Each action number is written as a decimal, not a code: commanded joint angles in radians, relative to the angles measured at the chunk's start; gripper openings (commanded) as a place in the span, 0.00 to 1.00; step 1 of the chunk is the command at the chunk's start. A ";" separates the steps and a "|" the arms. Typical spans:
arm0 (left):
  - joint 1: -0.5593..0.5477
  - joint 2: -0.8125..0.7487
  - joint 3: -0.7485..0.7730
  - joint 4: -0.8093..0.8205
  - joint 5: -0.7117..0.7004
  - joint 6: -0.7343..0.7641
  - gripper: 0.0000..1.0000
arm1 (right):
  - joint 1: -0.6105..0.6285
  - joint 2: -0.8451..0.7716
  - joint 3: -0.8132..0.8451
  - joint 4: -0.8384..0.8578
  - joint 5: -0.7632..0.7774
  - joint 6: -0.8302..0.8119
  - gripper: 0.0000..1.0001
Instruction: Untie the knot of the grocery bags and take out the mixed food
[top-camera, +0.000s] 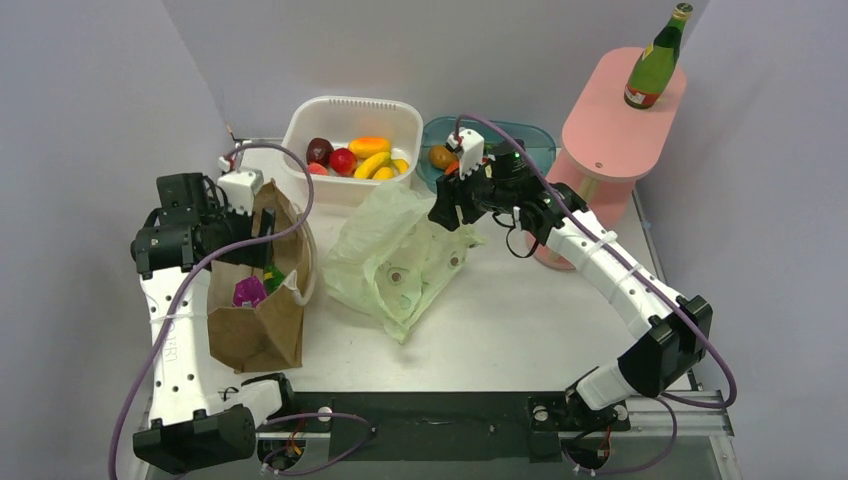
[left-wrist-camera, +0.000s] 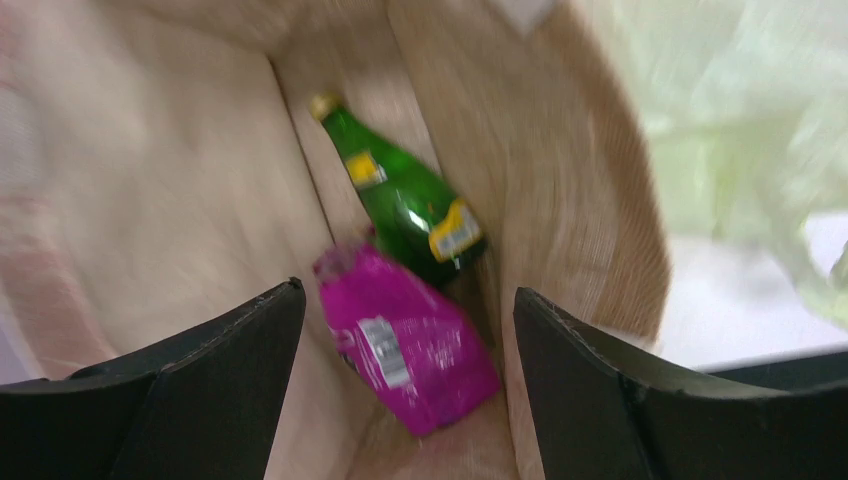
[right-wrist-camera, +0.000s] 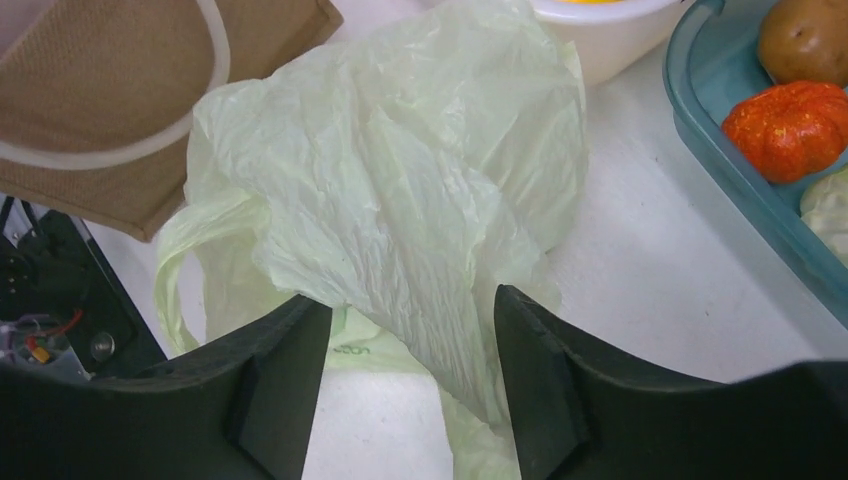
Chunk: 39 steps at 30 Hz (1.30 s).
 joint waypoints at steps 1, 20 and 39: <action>0.030 -0.071 -0.130 -0.143 0.036 0.167 0.75 | -0.012 -0.063 0.062 -0.108 0.003 -0.075 0.59; -0.069 -0.096 -0.101 0.063 0.264 -0.151 0.81 | -0.038 -0.175 0.047 -0.295 0.069 -0.124 0.63; -0.410 -0.103 -0.240 0.106 0.024 -0.130 0.48 | -0.032 -0.207 0.083 -0.282 0.047 -0.066 0.62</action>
